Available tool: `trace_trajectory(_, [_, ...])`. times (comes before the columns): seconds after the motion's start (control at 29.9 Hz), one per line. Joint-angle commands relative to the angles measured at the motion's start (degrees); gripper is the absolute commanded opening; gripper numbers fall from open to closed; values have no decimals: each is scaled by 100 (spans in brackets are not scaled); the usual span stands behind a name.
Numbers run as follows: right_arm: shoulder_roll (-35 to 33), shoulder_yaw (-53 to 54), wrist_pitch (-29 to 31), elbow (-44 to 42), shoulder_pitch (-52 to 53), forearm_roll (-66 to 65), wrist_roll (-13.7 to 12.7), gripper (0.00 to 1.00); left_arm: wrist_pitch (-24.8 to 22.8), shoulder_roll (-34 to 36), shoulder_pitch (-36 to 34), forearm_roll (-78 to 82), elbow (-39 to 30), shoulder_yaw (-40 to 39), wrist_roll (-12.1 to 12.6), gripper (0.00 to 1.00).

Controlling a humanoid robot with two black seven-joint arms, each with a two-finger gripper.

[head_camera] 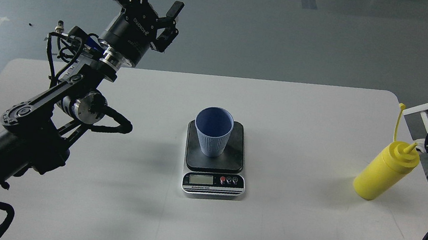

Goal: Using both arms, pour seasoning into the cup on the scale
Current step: 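Move the right gripper down to the yellow squeeze bottle and grasp it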

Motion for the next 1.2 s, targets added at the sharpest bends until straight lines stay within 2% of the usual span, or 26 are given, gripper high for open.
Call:
trace_trajectory(0.0, [69,-50,27,-156,-421,-31,2,100,1,-35,77,133,6,2,1,98])
trace_trajectory(0.1, [252,-94,27,-533,-535,-477,2,100,1,-43,139,195,-3,-7,1,98])
trace_trajectory(0.27, [718,-173,27,-622,-860,-620,2,100,-16,-26,200,203,-3,2,1,98])
trace_trajectory(0.5, [728,-673,27,-710,-896,-927,2,100,-16,0,236,221,-100,-16,1,98])
trace_trajectory(0.74, [728,-727,27,-877,-887,-945,2,100,-7,-8,245,221,-126,-24,1,98])
trace_trajectory(0.84, [728,-814,27,-947,-887,-980,94,100,1,-8,218,221,-188,-33,1,99])
trace_trajectory(1.17, [728,-964,27,-1738,-703,-1094,112,100,28,-61,148,221,-276,-24,1,98])
